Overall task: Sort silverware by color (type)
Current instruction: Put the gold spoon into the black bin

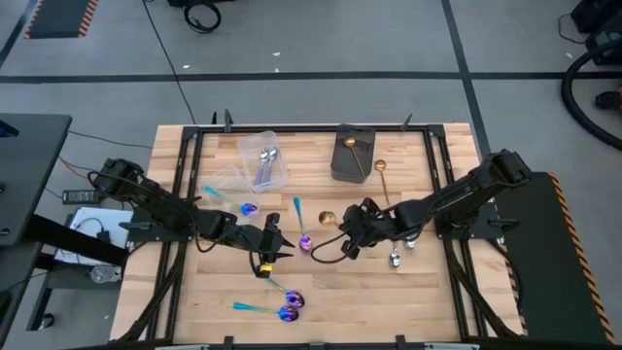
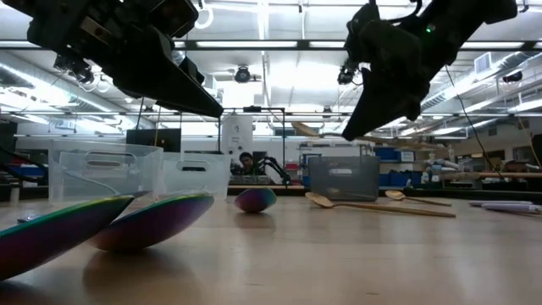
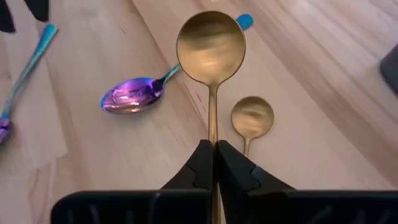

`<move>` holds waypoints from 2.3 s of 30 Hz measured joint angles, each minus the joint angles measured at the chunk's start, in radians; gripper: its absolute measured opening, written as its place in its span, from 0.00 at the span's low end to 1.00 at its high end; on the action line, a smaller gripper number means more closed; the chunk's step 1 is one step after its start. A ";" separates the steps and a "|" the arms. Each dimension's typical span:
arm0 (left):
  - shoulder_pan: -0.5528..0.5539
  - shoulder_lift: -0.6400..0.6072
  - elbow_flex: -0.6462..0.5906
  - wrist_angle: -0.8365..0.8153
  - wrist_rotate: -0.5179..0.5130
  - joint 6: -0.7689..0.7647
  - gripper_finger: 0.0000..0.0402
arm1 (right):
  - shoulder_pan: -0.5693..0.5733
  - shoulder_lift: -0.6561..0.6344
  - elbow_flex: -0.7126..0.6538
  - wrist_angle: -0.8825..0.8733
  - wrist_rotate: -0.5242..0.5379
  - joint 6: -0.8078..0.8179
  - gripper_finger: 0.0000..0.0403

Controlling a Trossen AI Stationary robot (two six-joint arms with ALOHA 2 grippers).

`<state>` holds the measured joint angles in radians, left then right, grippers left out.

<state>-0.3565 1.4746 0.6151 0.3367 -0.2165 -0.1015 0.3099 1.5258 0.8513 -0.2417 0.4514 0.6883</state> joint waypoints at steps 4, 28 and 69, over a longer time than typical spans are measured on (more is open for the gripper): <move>0.000 0.000 0.000 0.000 0.000 -0.013 0.31 | -0.005 -0.032 0.001 0.000 -0.008 -0.018 0.03; 0.000 0.000 0.000 0.000 0.000 -0.018 0.31 | -0.021 -0.197 0.001 0.008 -0.038 -0.103 0.03; 0.000 0.000 0.000 -0.006 0.000 -0.018 0.31 | -0.181 -0.421 0.001 -0.113 -0.061 -0.195 0.03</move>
<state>-0.3565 1.4746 0.6151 0.3305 -0.2161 -0.1196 0.1285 1.1046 0.8524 -0.3547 0.3908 0.4938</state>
